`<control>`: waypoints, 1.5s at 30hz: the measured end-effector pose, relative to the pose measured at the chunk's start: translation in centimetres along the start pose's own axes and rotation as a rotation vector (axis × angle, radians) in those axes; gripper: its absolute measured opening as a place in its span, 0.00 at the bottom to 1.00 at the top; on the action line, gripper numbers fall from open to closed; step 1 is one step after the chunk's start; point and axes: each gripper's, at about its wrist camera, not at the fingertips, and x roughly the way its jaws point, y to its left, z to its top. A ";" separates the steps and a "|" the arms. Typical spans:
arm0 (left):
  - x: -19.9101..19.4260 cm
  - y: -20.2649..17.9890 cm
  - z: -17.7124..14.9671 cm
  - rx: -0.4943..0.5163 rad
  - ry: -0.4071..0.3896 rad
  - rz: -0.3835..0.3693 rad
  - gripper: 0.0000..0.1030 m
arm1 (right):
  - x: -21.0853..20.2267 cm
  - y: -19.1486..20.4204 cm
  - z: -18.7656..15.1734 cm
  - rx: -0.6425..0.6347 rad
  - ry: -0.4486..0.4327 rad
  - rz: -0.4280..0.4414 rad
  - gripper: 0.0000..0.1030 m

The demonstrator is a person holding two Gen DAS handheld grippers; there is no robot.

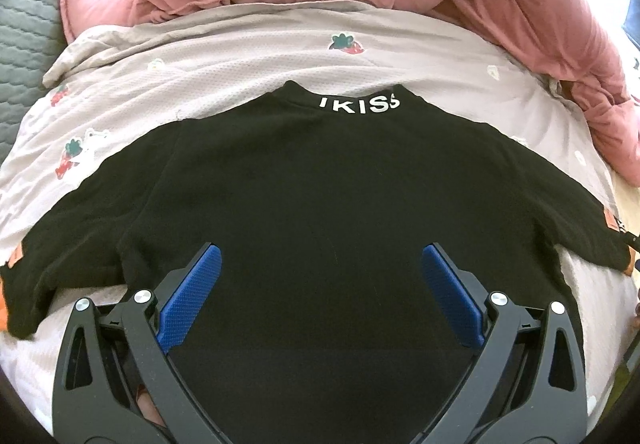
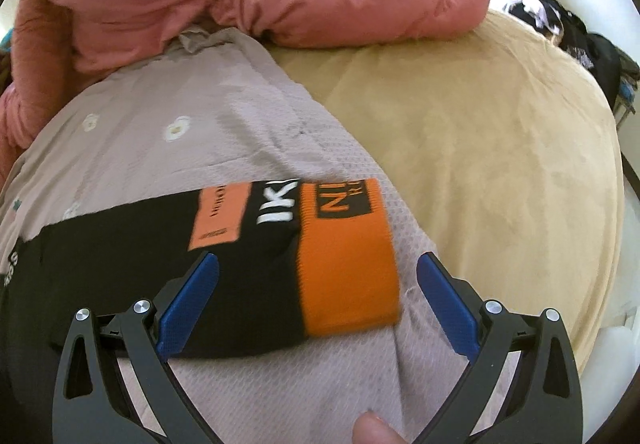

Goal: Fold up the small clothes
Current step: 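Move the right tool to the orange sleeve cuff and grasp it, then lift the sleeve with the right tool and carry it across the body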

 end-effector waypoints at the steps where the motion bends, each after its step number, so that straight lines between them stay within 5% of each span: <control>1: 0.3 0.0 0.1 -0.001 0.001 0.003 0.91 | 0.4 -0.2 0.1 0.004 0.007 -0.003 0.83; 10: 2.2 0.3 0.9 -0.015 0.011 0.003 0.91 | 1.0 0.5 0.5 -0.058 0.000 0.020 0.30; 14: 2.7 1.1 0.9 -0.049 0.013 -0.014 0.91 | -0.7 0.5 0.4 -0.067 -0.046 0.047 0.20; 21: 2.7 3.0 0.5 -0.094 0.001 -0.024 0.91 | -4.6 1.7 0.5 -0.115 -0.124 0.074 0.18; 31: 1.6 4.5 0.6 -0.110 -0.041 -0.047 0.91 | -5.8 4.2 2.2 -0.220 -0.211 -0.059 0.16; 45: 0.5 6.5 0.1 -0.122 -0.075 -0.051 0.91 | -13.5 14.7 0.4 -0.329 -0.249 0.331 0.12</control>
